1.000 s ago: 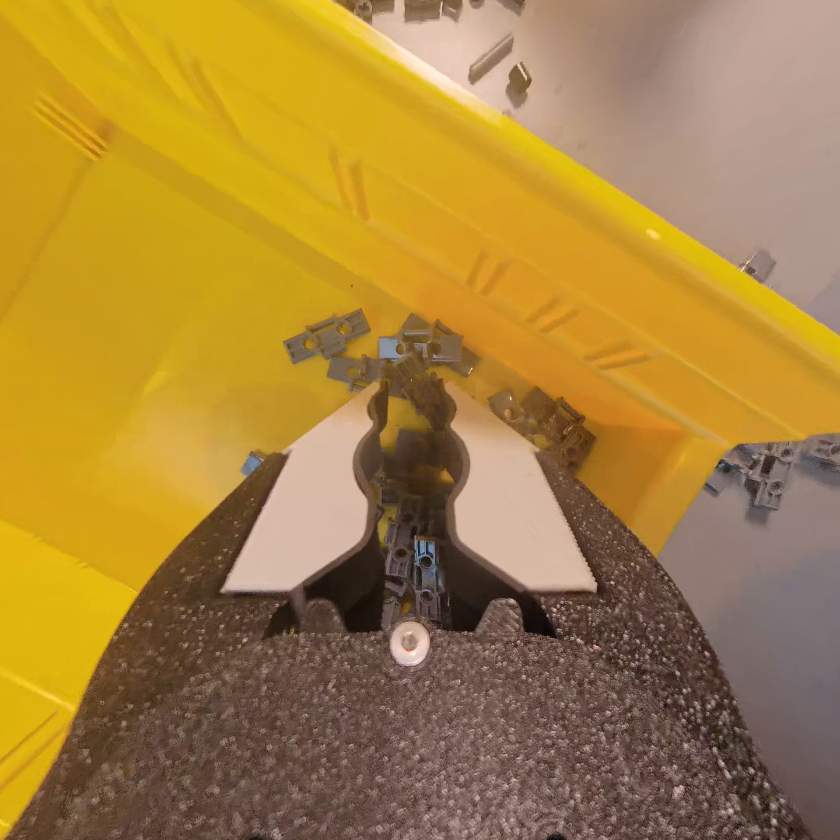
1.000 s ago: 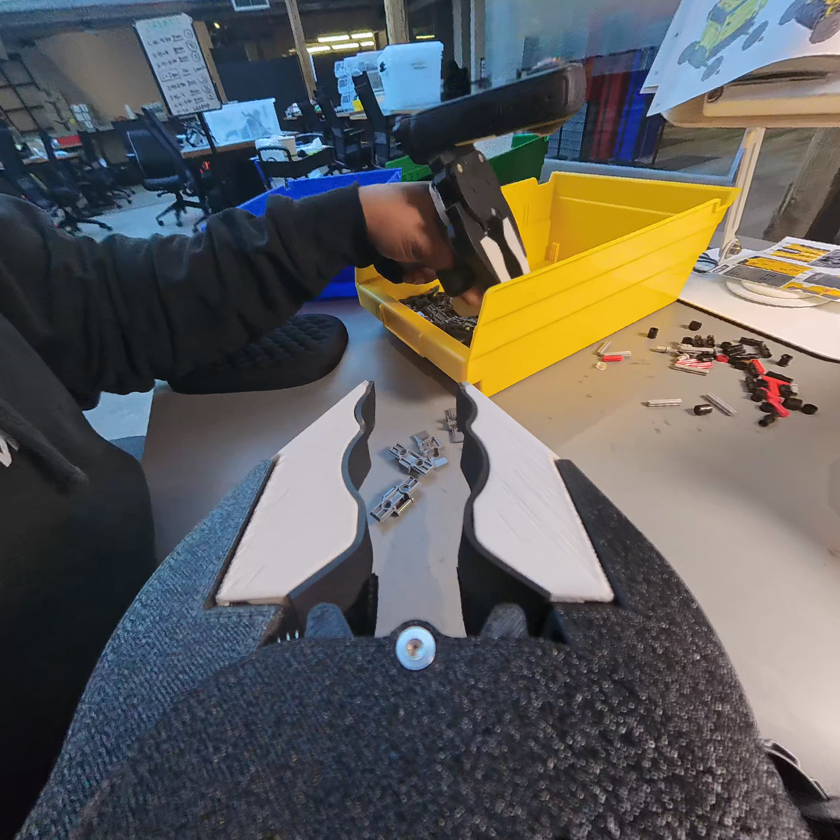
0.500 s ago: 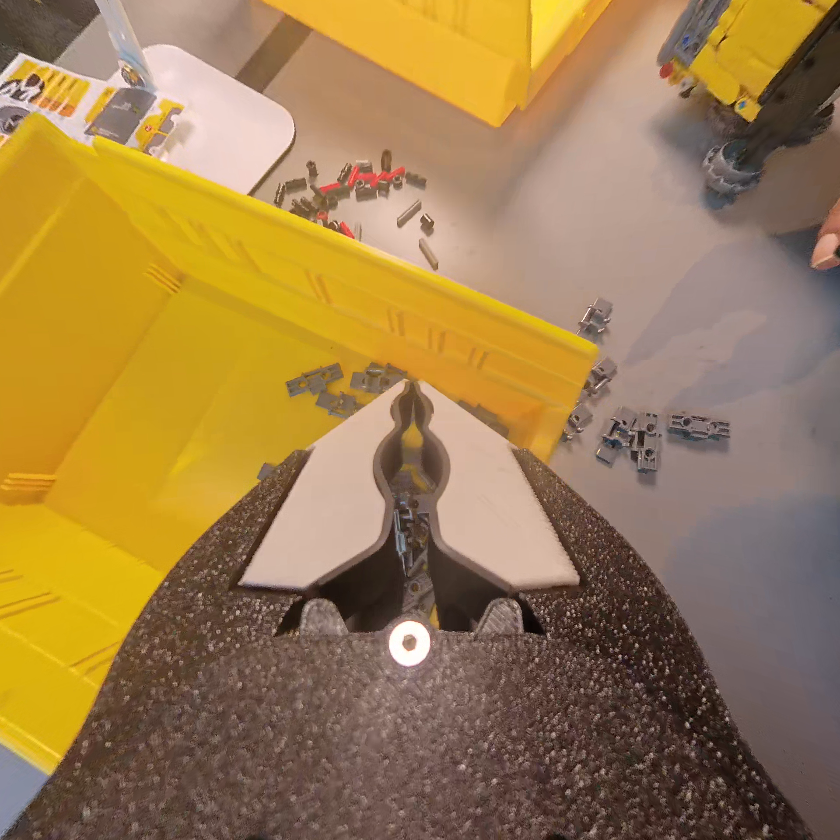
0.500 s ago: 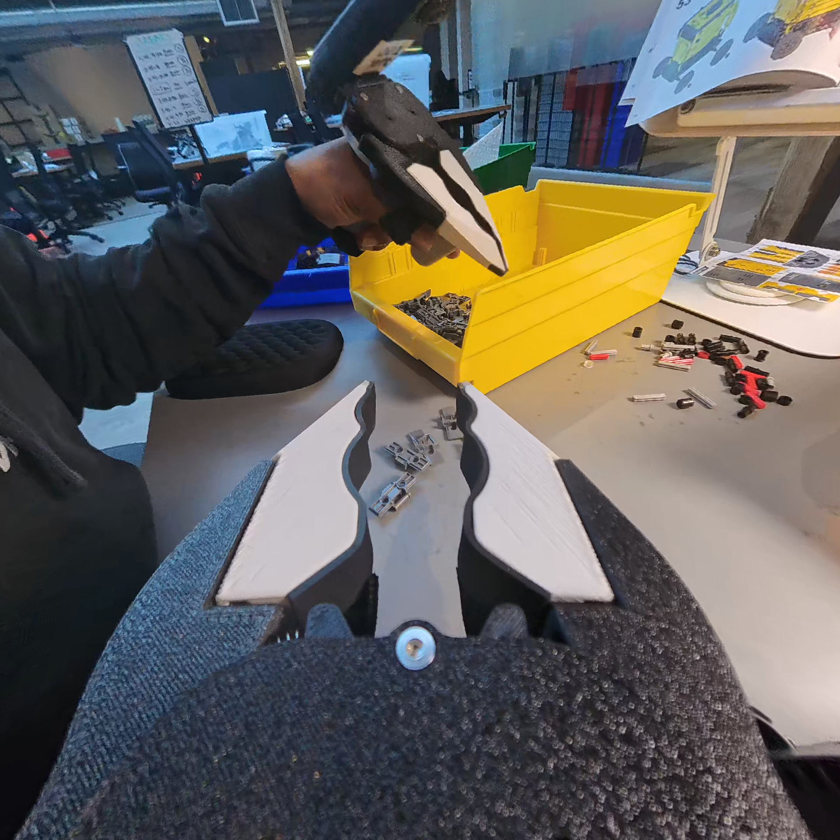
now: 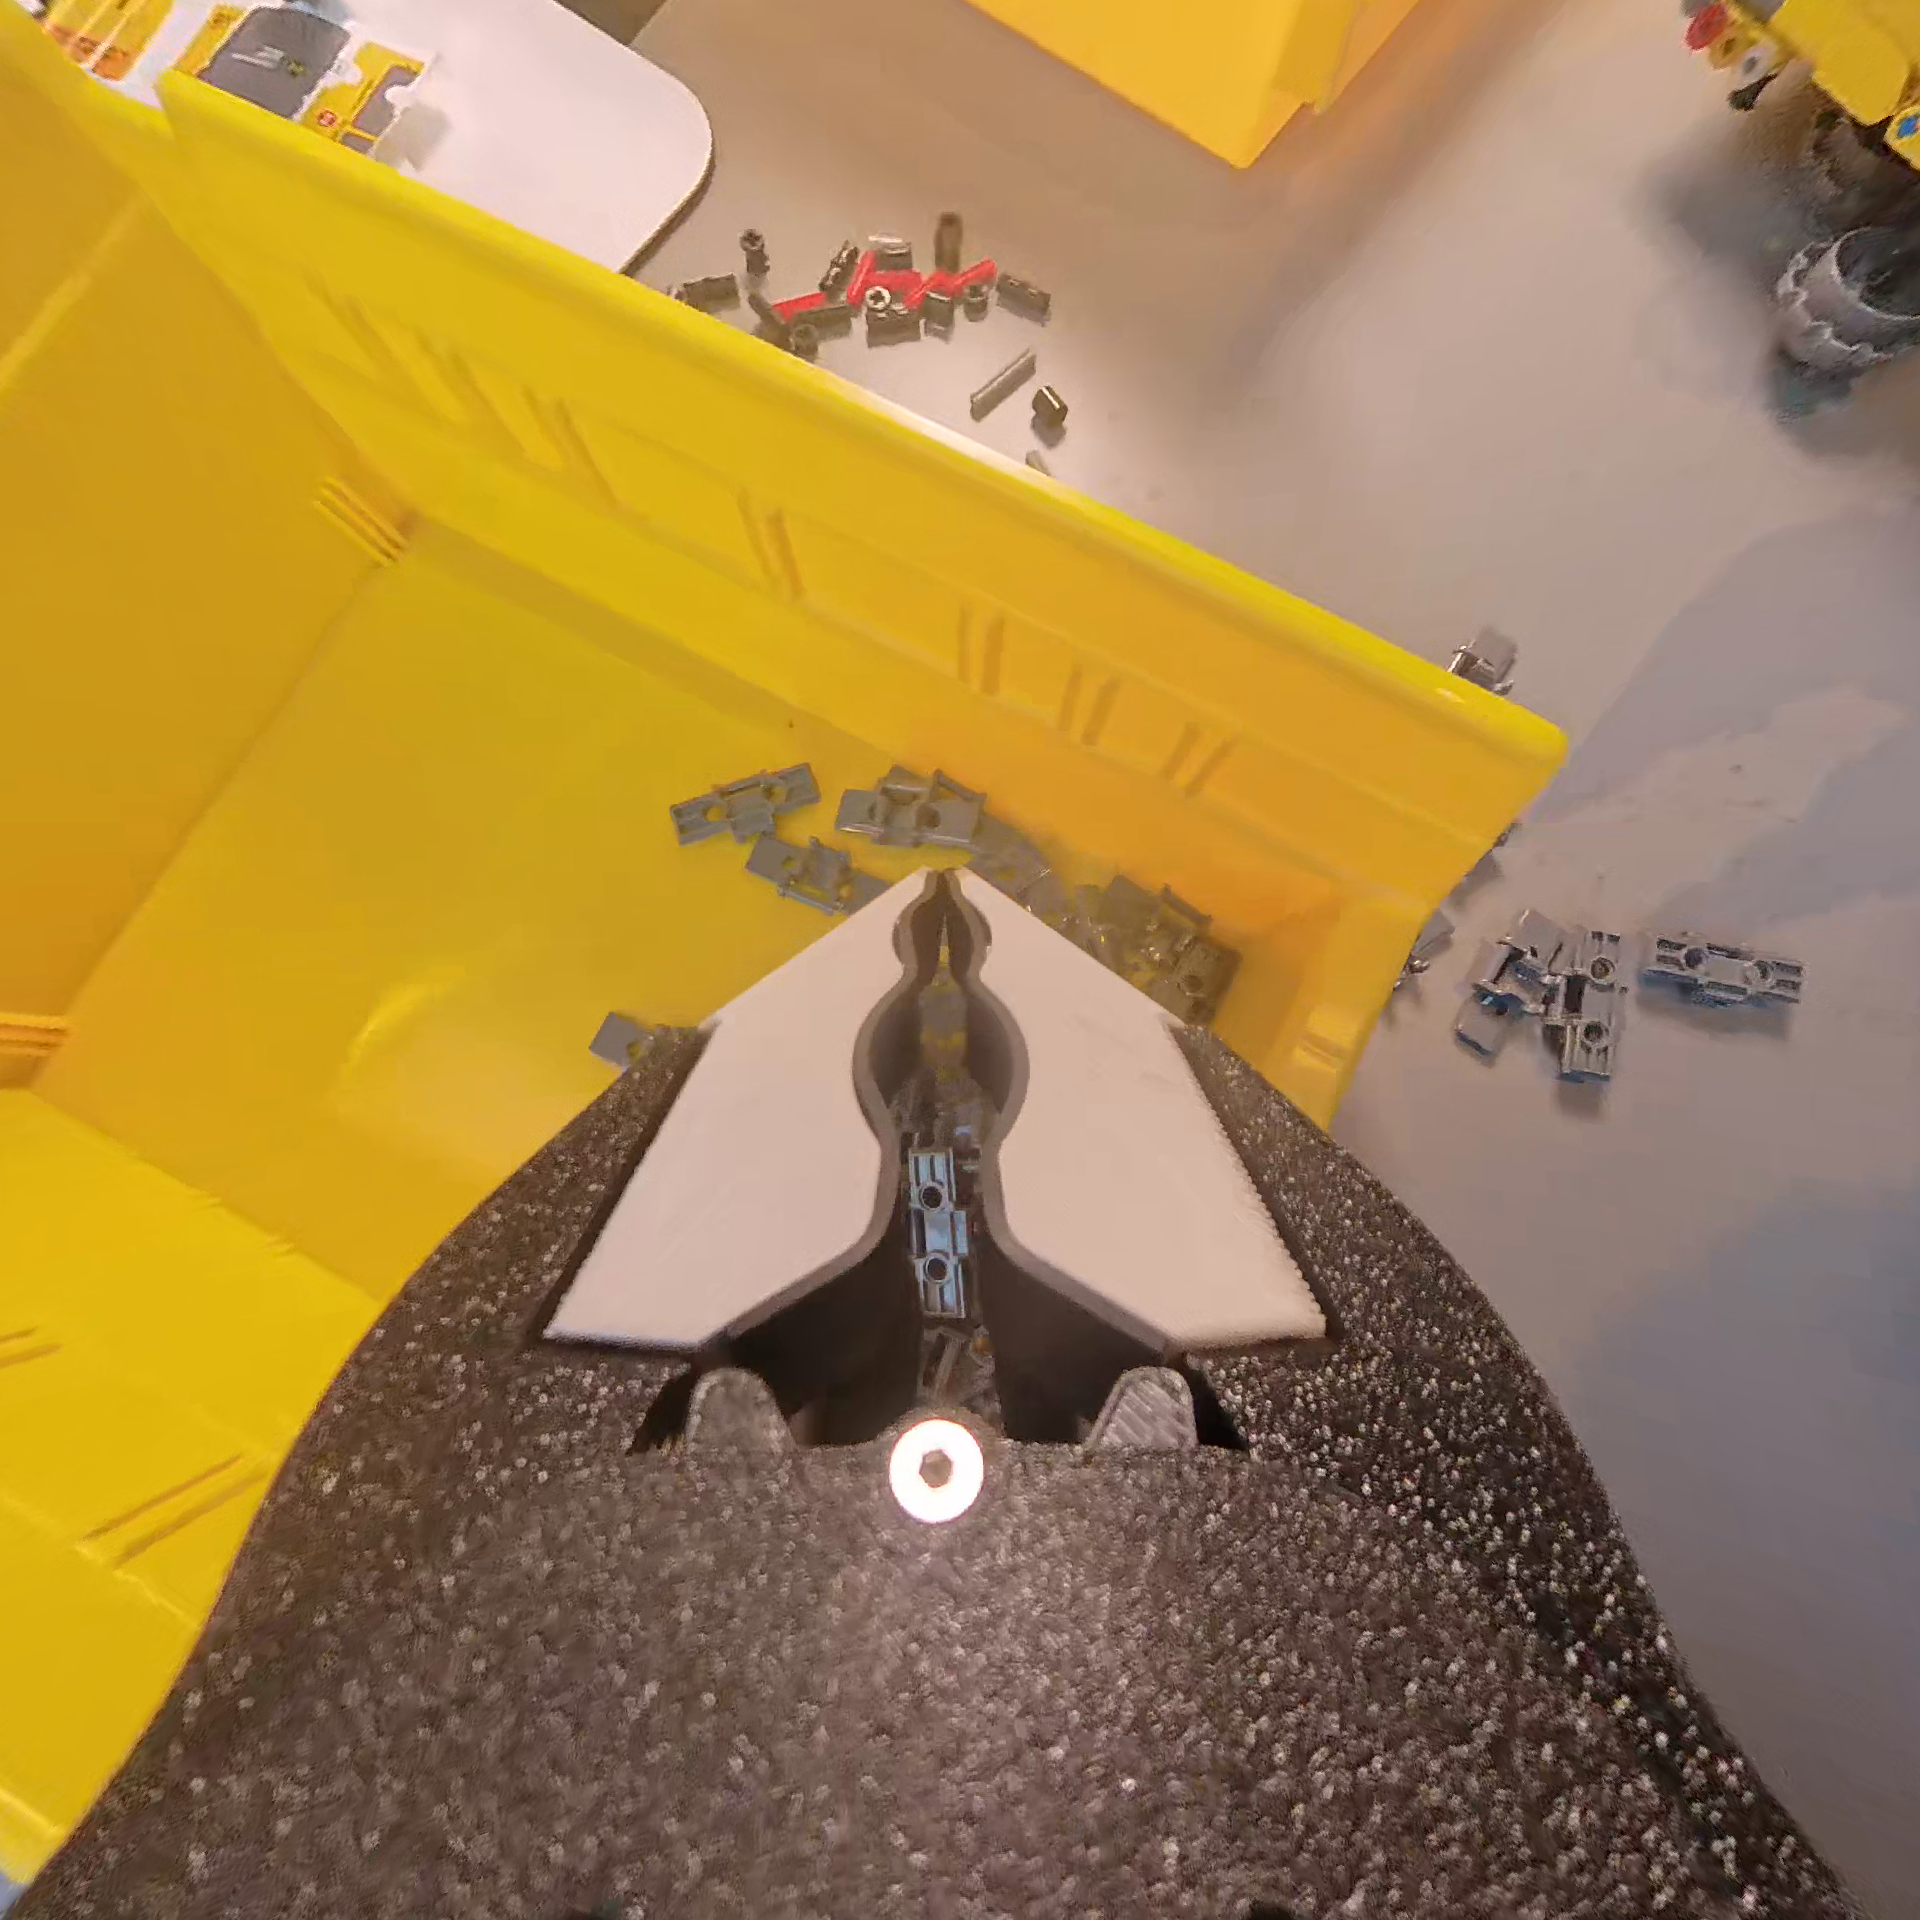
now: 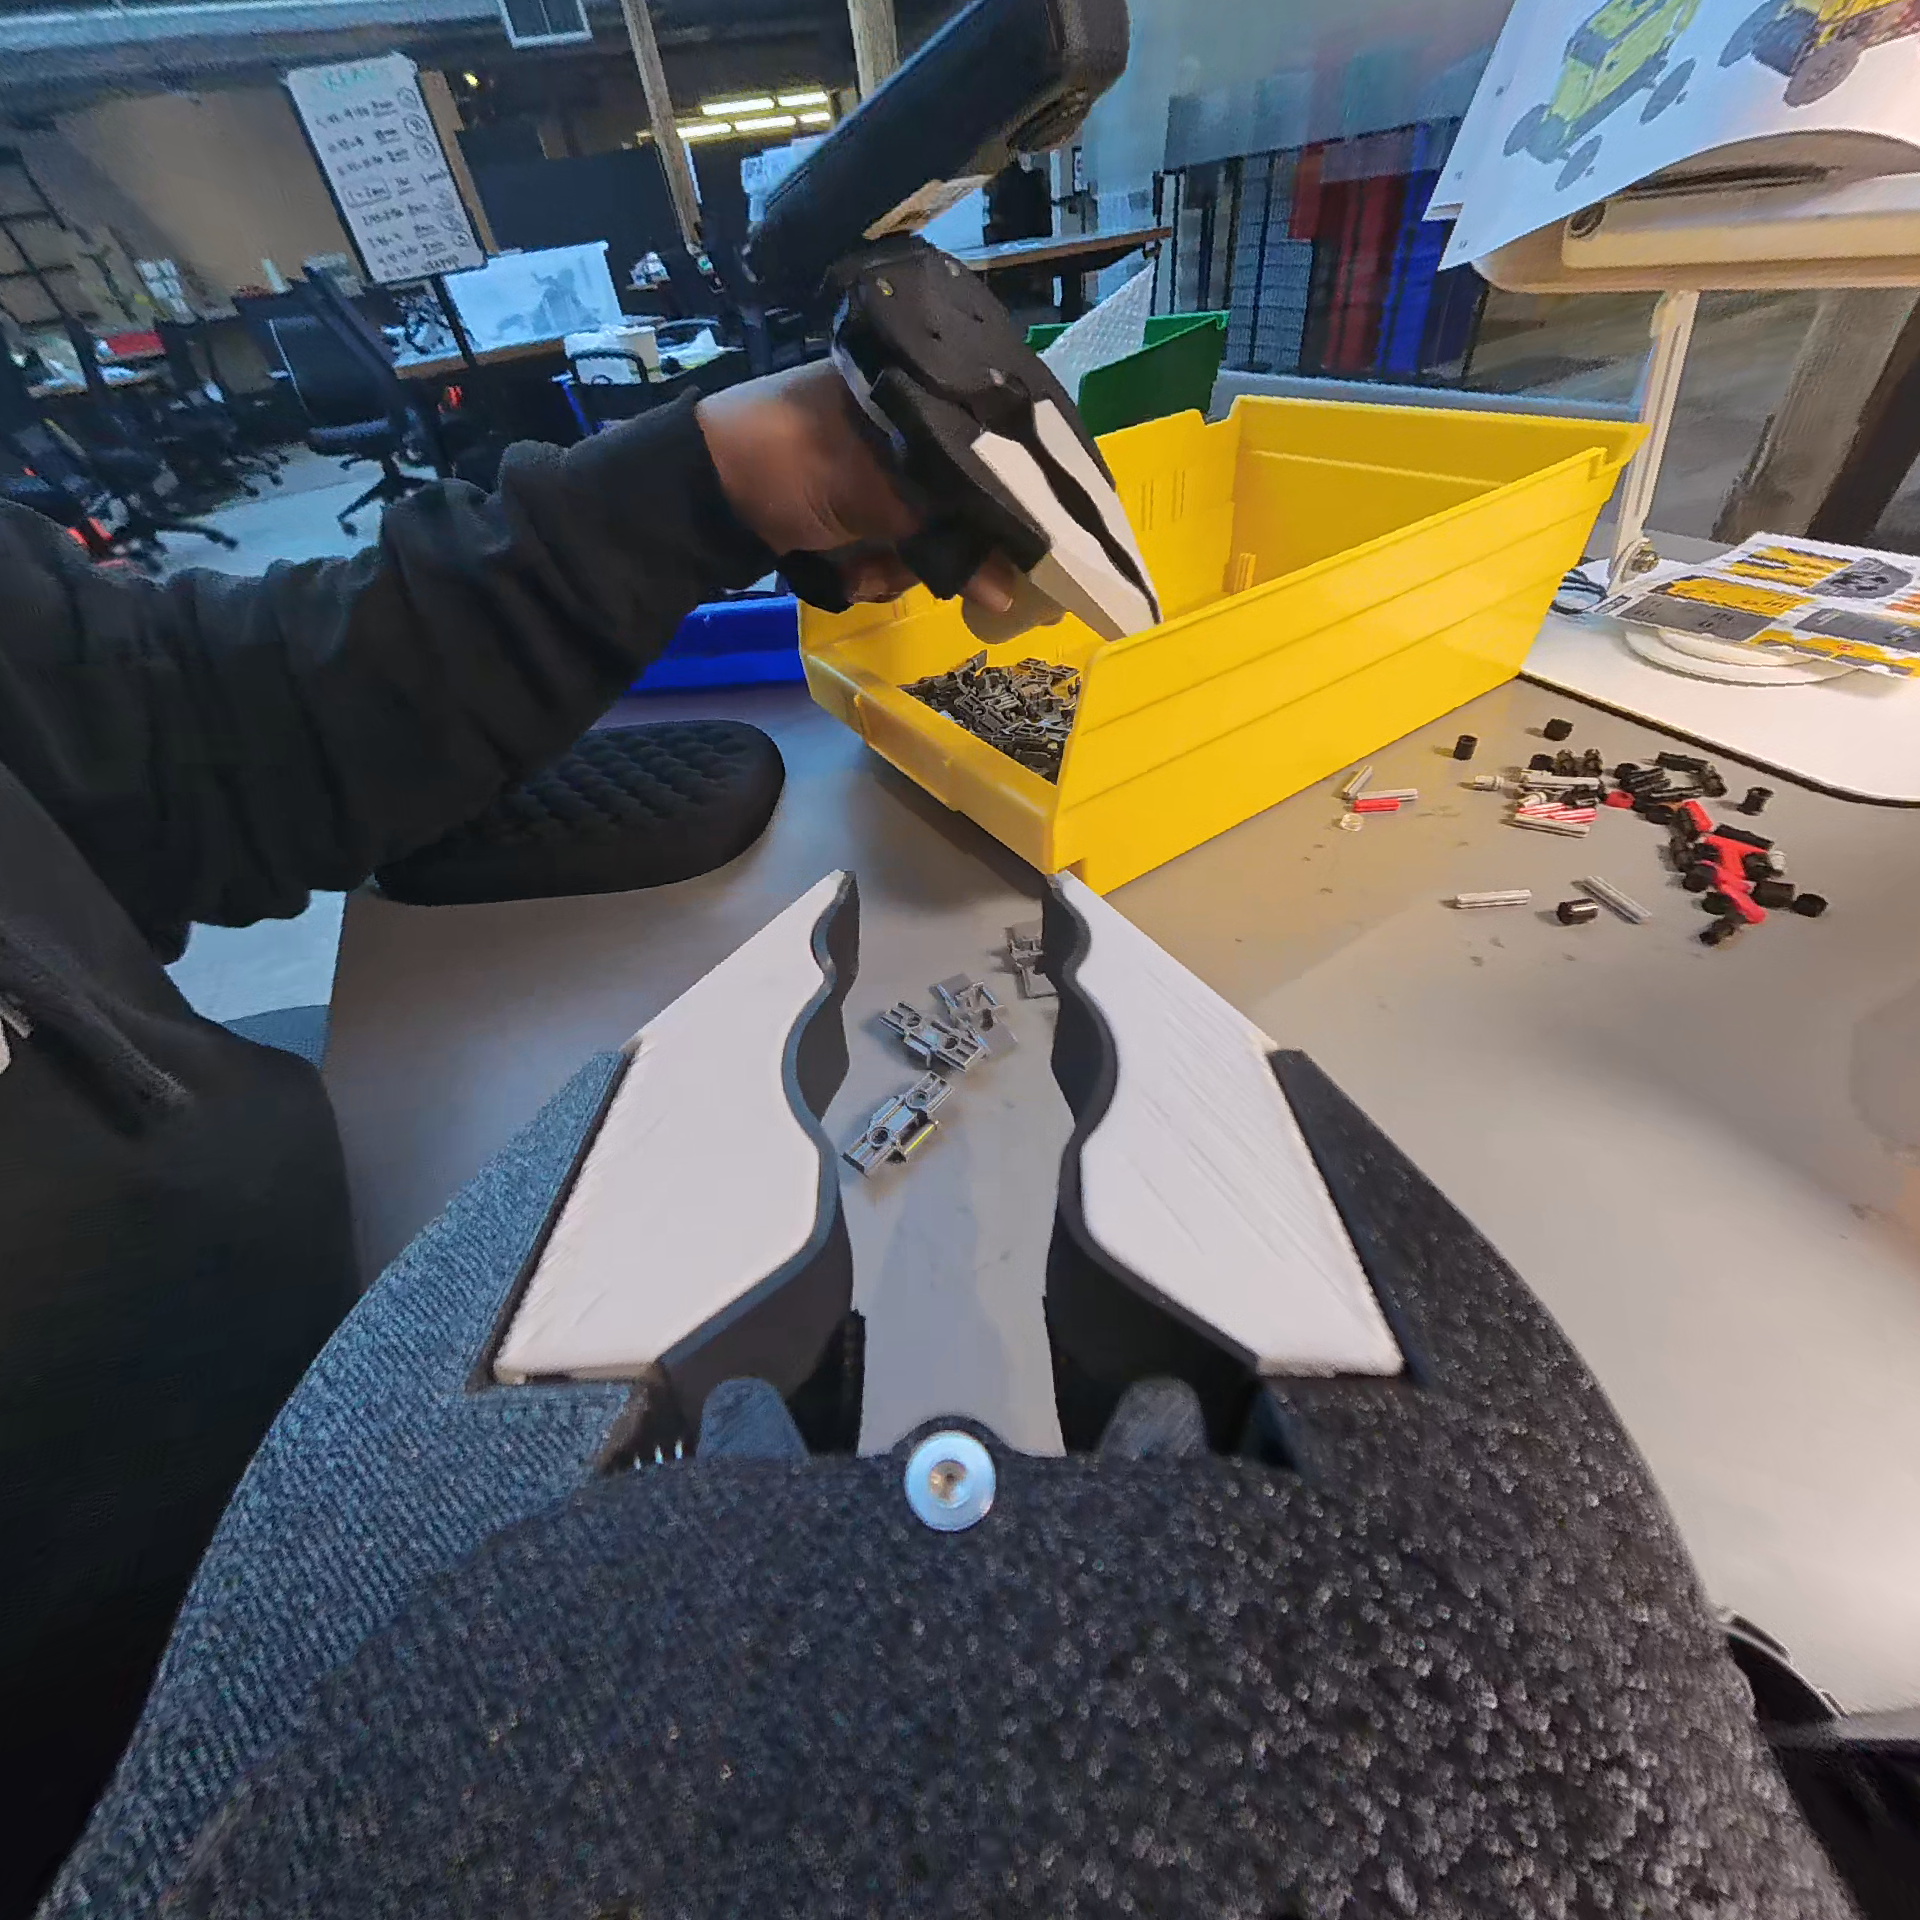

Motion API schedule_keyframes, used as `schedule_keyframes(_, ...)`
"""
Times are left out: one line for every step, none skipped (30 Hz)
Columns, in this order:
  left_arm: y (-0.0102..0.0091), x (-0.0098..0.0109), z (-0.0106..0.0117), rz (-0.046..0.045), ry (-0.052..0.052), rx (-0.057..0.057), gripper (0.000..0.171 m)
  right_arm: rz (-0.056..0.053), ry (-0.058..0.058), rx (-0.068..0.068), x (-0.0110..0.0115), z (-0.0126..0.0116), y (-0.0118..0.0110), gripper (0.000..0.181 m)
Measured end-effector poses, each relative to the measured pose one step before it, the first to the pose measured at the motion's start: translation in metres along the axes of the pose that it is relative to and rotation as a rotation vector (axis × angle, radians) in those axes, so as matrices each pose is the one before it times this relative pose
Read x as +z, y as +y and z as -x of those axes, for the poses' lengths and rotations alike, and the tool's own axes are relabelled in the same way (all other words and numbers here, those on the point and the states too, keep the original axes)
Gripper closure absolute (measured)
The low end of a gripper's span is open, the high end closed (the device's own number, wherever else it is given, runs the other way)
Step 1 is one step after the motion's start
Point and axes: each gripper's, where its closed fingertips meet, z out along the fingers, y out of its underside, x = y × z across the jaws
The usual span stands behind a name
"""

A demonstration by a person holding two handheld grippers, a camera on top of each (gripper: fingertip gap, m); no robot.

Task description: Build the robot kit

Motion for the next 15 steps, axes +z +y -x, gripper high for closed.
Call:
schedule_keyframes(0.00091, 0.00170, 0.00108, 0.01198, -0.0003, 0.0032, 0.171, 0.0000, 0.0011, 0.0049, -0.00034, -0.00090, 0.00114, 0.146)
schedule_keyframes(0.00209, 0.00219, 0.00101, 0.01920, -0.0001, -0.0017, 0.171, 0.0012, -0.0006, 0.0062, 0.00020, -0.00067, 0.00140, 0.146)
schedule_keyframes(0.00414, 0.00327, -0.00102, 0.03228, 0.0140, -0.0099, 0.171, 0.0021, -0.0016, 0.0067, 0.00056, -0.00046, 0.00155, 0.146)
schedule_keyframes(0.00378, 0.00421, -0.00057, 0.03093, 0.0112, -0.0072, 0.171, 0.0014, -0.0028, 0.0052, 0.00081, -0.00022, 0.00133, 0.146)
schedule_keyframes(0.00199, 0.00431, 0.00096, 0.01950, -0.0018, -0.0006, 0.165, 0.0009, -0.0041, 0.0033, 0.00114, 0.00001, 0.00103, 0.146)
schedule_keyframes(0.00210, 0.00420, -0.00024, 0.02124, 0.0034, 0.0049, 0.161, 0.0018, -0.0050, 0.0013, 0.00121, 0.00012, 0.00074, 0.146)
schedule_keyframes(0.00239, 0.00422, -0.00161, 0.02431, 0.0100, 0.0109, 0.157, 0.0018, -0.0039, -0.0008, 0.00100, 0.00020, 0.00042, 0.146)
schedule_keyframes(0.00173, 0.00388, -0.00072, 0.02035, 0.0031, 0.0146, 0.154, 0.0005, -0.0027, -0.0021, 0.00070, -0.00005, -0.00020, 0.146)
schedule_keyframes(0.00188, 0.00348, -0.00051, 0.02161, 0.0014, 0.0198, 0.153, -0.0006, -0.0019, -0.0023, 0.00035, -0.00010, -0.00048, 0.146)
schedule_keyframes(0.00231, 0.00350, -0.00099, 0.02490, 0.0047, 0.0264, 0.151, -0.0009, -0.0013, -0.0014, 0.00003, -0.00027, -0.00058, 0.146)
schedule_keyframes(0.00199, 0.00342, 0.00007, 0.02266, 0.0005, 0.0280, 0.149, -0.0019, -0.0006, -0.0001, -0.00031, -0.00054, -0.00048, 0.146)
schedule_keyframes(0.00212, 0.00349, 0.00120, 0.02160, -0.0037, 0.0222, 0.149, -0.0017, -0.0005, 0.0020, -0.00043, -0.00072, -0.00028, 0.146)
schedule_keyframes(0.00186, 0.00336, 0.00116, 0.02067, 0.0004, 0.0140, 0.150, -0.0009, -0.0002, 0.0032, -0.00044, -0.00082, 0.00020, 0.146)
schedule_keyframes(0.00008, 0.00180, -0.00041, 0.00859, 0.0111, 0.0101, 0.151, -0.0006, 0.0009, 0.0034, -0.00043, -0.00089, 0.00035, 0.146)
schedule_keyframes(-0.00134, -0.00016, -0.00151, -0.00104, 0.0169, 0.0083, 0.156, 0.0005, 0.0018, 0.0032, -0.00037, -0.00096, 0.00059, 0.146)
